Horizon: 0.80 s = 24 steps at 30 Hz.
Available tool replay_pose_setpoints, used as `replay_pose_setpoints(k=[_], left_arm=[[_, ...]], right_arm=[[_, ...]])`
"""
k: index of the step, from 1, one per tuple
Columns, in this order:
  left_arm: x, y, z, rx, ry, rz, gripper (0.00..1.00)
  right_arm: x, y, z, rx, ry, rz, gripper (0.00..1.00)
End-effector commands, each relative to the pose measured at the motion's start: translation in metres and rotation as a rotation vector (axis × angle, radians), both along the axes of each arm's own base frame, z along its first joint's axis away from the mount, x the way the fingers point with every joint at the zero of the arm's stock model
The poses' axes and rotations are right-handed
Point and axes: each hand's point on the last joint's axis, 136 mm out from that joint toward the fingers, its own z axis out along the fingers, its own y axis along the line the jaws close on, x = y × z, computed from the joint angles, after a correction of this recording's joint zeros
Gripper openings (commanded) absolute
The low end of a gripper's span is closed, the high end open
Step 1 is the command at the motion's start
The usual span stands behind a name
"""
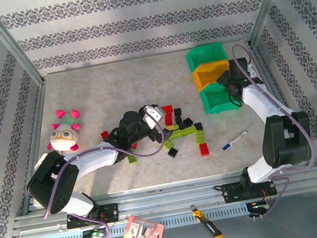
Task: Sort the legos into containers by color
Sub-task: Rotate the container at the top-center of the table.
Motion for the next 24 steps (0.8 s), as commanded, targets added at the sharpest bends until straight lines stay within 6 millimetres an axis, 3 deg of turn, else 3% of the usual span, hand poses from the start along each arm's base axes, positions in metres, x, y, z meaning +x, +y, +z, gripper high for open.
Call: replay_pose_setpoints(k=[1,19,24], left_arm=[[-0.003,-0.015,0.013,-0.041,-0.018,-0.018,0.99],[-0.01,-0.016,0.009,-0.04,-0.002,-0.005,0.99],[-0.005,-0.008,0.013,-0.041,-0.02,0.046,0.99]], right_arm=[[0.011,-0.002,-0.003,0.088,0.028,-0.101,0.74],[0.06,0.005,-0.053,0.164,0.155,-0.146,0.66],[0.068,0.011,-0.058,0.178,0.173,-0.106,0.57]])
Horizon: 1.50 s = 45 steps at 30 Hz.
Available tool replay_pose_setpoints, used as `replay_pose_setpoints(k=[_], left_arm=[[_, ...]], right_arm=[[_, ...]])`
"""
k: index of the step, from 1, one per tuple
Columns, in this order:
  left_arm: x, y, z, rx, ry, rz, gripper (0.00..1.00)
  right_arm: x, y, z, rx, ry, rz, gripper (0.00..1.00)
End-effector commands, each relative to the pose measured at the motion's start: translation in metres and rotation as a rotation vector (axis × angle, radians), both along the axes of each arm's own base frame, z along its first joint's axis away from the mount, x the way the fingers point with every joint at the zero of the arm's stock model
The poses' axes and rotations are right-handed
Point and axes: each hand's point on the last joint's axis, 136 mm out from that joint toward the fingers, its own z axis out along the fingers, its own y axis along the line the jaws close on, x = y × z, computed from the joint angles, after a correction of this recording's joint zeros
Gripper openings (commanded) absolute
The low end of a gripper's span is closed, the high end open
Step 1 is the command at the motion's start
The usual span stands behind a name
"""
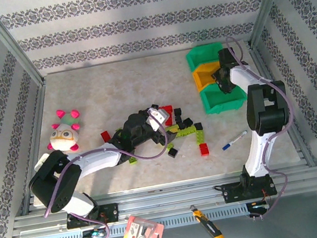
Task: Sort the legos into containers by color
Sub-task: Rotate the container at the top-center of the table.
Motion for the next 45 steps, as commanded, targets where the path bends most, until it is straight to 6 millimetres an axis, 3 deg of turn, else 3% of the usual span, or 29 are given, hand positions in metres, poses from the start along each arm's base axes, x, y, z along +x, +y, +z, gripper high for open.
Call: replay_pose_setpoints(k=[1,8,15,31,45], left_arm=[[0.0,0.001,0.018,-0.037,-0.044,0.032,0.99],[-0.001,0.012,0.015,0.0,-0.066,0.06,0.99],[-0.008,0.028,0.014,0.01,-0.073,0.096,0.99],[-0.034,0.066,0.01,0.009,-0.027,0.168,0.99],[-0.039,0.08,0.002,-0.017,-0.005,0.219,0.99]], right_arm=[[0.004,0.005,0.001,0.026,0.014,0.026,0.53],[0.01,0.02,0.003,0.022,0.005,0.107,0.4],[0.023,0.049,0.003,-0.003,0.006,0.265,0.35],[0.067,0.161,0.003,-0.176,-0.02,0.8,0.25],[0.079,0.241,-0.006,-0.202,-0.04,0.996,0.23]])
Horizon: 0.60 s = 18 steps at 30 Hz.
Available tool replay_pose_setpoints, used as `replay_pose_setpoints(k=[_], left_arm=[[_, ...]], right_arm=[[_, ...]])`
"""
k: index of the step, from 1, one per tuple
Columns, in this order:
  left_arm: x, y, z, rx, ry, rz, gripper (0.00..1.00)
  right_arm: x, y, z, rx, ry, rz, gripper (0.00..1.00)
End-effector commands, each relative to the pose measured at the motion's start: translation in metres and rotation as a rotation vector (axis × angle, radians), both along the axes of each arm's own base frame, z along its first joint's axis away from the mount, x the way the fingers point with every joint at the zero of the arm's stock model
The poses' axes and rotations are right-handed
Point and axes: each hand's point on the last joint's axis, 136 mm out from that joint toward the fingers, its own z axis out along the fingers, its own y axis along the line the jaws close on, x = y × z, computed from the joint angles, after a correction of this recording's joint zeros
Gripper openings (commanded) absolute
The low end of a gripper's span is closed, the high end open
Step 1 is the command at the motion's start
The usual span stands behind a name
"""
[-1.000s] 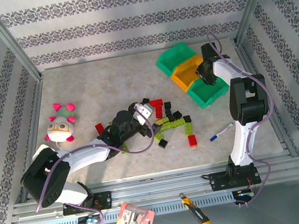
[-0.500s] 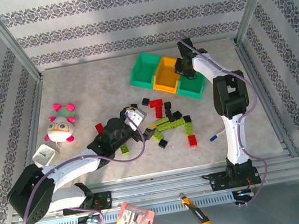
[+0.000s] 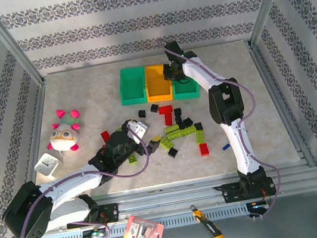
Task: Sort the legos into containers by color
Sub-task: Rotate the container at the top-center of the table.
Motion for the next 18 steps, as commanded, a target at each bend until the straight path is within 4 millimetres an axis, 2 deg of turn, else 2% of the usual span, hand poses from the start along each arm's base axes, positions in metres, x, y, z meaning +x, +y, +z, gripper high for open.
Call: replay_pose_setpoints(k=[1,5,7,9,13,16,18], left_arm=[[-0.003,0.001,0.002,-0.021,0.009,0.012,0.99],[-0.004,0.0,0.002,-0.033,0.013,0.008,0.99],[-0.004,0.0,0.0,-0.036,0.016,0.01,0.99],[-0.004,0.0,0.001,-0.036,0.013,0.012,0.99],[-0.001,0.002,0.003,-0.032,0.005,0.03,0.99],[0.0,0.003,0.005,-0.034,0.003,0.037,0.99],[0.0,0.002,0.006,-0.039,0.004,0.035,0.99]], right_arm=[[-0.007,0.019,-0.015,0.009,0.047,0.055,0.23],[-0.005,0.025,-0.014,0.004,0.04,0.074,0.22],[-0.003,0.025,-0.008,-0.004,0.024,0.071,0.27],[-0.001,0.025,0.006,0.003,-0.003,0.06,0.36],[0.001,0.023,0.049,0.013,-0.091,0.066,0.57],[-0.008,0.016,0.077,0.0,-0.153,0.075,0.71],[-0.018,0.008,0.085,-0.015,-0.164,0.07,0.84]])
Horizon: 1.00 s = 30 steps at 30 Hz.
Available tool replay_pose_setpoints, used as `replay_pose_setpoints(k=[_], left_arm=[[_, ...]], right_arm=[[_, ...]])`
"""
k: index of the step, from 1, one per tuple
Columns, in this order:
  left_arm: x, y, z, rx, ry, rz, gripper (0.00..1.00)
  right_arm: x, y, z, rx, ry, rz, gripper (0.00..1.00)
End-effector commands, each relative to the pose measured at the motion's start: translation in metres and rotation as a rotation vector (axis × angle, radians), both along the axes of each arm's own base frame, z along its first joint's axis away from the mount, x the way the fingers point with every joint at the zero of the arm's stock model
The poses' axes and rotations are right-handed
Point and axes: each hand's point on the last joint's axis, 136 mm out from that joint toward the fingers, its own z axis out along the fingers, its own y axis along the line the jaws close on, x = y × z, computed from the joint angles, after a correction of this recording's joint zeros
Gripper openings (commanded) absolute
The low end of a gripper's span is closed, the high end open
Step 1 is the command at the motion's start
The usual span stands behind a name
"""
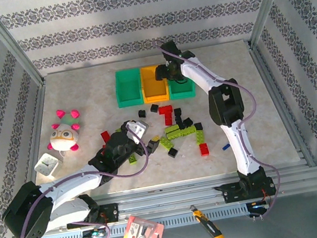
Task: Sort the legos into containers by color
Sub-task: Rotate the container at the top-center of the table, then pick up the lego from the middle-left of the table.
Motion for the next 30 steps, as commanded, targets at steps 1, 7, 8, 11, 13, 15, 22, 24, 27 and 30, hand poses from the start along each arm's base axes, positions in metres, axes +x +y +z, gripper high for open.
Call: replay_pose_setpoints(k=[1,7,8,11,13,15,22,24,27,30], left_arm=[[-0.001,-0.001,0.009,-0.027,-0.008,0.014,0.99],[0.026,0.039,0.008,-0.055,0.039,0.342,0.99],[0.03,0.053,0.007,-0.051,0.056,0.439,0.99],[0.034,0.075,0.006,-0.004,0.086,0.565,0.99],[0.034,0.085,0.001,0.014,0.139,0.601,0.99],[0.036,0.099,-0.002,0.013,0.194,0.67,0.99],[0.036,0.15,-0.022,0.056,0.386,0.846,0.99],[0.035,0.169,-0.033,0.016,0.477,0.923,0.99],[0.032,0.192,-0.048,-0.013,0.592,1.009,0.99],[0.033,0.202,-0.064,0.007,0.682,1.029,0.99]], right_arm=[[-0.013,-0.008,0.068,-0.005,-0.142,0.015,0.9],[-0.063,-0.037,0.076,-0.006,-0.237,-0.007,0.98],[-0.074,-0.044,0.076,-0.013,-0.248,-0.011,0.98],[-0.102,-0.059,0.073,-0.06,-0.27,0.012,0.98],[-0.123,-0.061,0.069,-0.07,-0.274,0.079,0.98],[-0.141,-0.057,0.066,-0.025,-0.271,0.131,0.98],[-0.179,-0.02,0.072,0.16,-0.362,0.311,0.98],[-0.19,0.0,0.076,0.164,-0.399,0.393,0.98],[-0.209,0.035,0.083,0.134,-0.471,0.558,0.98],[-0.226,0.066,0.088,0.15,-0.493,0.675,0.98]])
